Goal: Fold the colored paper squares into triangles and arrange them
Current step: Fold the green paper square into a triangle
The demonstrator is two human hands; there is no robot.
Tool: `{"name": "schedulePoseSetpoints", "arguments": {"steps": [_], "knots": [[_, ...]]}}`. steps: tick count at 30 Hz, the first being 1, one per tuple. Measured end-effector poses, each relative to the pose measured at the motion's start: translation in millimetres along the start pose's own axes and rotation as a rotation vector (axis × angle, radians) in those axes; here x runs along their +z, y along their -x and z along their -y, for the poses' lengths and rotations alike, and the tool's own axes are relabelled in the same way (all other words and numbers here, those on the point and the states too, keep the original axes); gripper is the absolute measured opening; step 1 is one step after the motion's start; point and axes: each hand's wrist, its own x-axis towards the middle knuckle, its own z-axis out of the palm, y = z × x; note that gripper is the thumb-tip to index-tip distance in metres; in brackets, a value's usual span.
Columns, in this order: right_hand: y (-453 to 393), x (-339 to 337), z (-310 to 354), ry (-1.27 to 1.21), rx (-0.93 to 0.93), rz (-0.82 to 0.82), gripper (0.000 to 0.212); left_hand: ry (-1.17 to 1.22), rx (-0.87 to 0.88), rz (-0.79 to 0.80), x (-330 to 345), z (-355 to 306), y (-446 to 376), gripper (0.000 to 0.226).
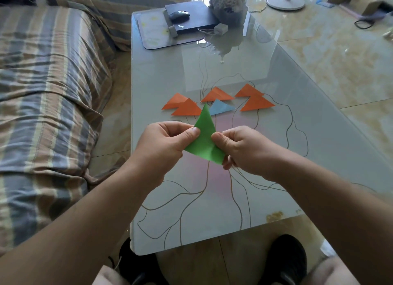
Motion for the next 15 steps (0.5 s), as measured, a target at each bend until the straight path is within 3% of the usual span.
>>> {"name": "schedulePoseSetpoints", "arguments": {"steps": [5, 11, 15], "knots": [[3, -3, 0, -0.013, -0.011, 0.01, 0.04, 0.017, -0.06, -0.043, -4, -1, -3, 0.008], [5, -12, 4, -0.095, 0.047, -0.03, 0.052, 0.056, -0.105, -0.048, -3, -1, -3, 0.008], [4, -11, 7, -0.163, -0.041, -0.107, 0.029, 0.09, -0.191, 0.022, -1, -2, -1, 0.007]]}}
